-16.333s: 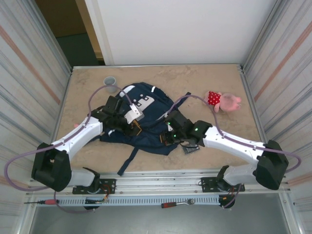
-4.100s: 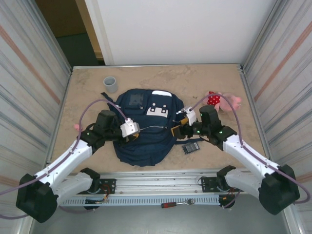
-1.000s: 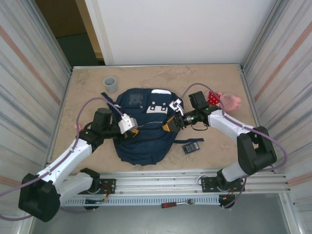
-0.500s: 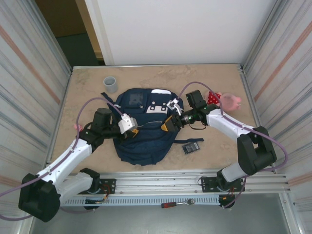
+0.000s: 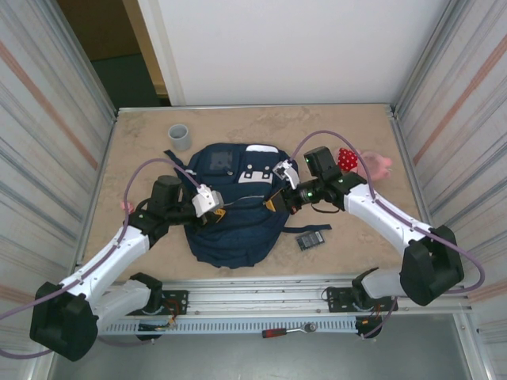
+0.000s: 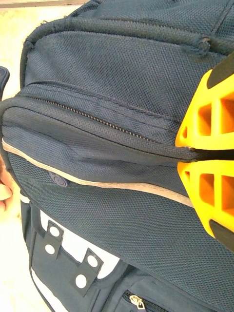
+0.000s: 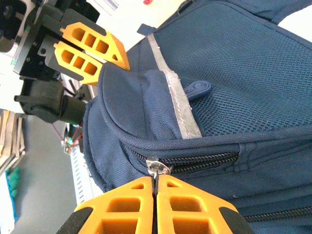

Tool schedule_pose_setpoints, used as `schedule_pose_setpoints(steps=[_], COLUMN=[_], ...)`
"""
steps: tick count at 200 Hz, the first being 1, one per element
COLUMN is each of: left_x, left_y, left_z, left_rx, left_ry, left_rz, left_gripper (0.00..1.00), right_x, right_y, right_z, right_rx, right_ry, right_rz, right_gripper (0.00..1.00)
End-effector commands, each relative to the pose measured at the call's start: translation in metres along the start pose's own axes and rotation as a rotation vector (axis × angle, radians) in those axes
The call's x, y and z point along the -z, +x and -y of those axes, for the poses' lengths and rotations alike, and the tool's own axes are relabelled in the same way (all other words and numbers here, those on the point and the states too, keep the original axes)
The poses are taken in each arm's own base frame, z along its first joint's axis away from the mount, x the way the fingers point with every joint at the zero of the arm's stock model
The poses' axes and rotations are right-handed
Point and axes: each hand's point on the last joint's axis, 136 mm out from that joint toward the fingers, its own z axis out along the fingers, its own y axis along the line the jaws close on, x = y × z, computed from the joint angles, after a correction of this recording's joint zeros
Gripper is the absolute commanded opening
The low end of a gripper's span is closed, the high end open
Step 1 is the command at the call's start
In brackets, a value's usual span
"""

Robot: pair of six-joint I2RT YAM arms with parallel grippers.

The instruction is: Pack books, pencil case, and school supplies into a backpack

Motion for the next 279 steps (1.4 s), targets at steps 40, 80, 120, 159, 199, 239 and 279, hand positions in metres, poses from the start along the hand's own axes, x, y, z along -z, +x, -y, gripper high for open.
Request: schedule_pose_setpoints(steps=[40,80,120,159,199,239,279], left_x=[0.007,0.008,0.008,0.013,0.006,-0.007,-0.019], left_y=[-0.025,-0.027,-0.026,-0.041,-0.052,-0.064,-0.081], left_z=[-0.011,-0.010,-0.019,-0.024,-0.014,-0.019,-0.027], left_rx=[-0.036,-0.031,0.000,0.081,0.136,0.218,0.251], left_ry=[-0.043,-0.043,-0.085,-0.144,-0.229,-0.330,-0.377], left_rz=[0.094,0.102,0.079,0.074,0.016,0.024,0.015], left_gripper=[0.00,0.00,0.00,0.00,0.00,0.00,0.00], right_x=[-0.019,-0.022,-0.005,0.018,0.030,0.021,0.000], right_y=[0.016,0.025,0.017,0.003,-0.012,-0.017,-0.015], right_z=[-0.011,-0.005,-0.013,-0.005,-0.004,-0.033,-0.060], right_rx=[-0.049,-0.082,-0.059,-0.082,-0.180,-0.143,-0.173], right_ry=[0.032,0.054,0.093,0.213,0.249,0.232,0.159], right_rz=[-0.011,0.019,0.078,0.164,0.137,0.081,0.066], right_gripper=[0.17,0.22,0.05,0.01,0.00,0.00,0.00])
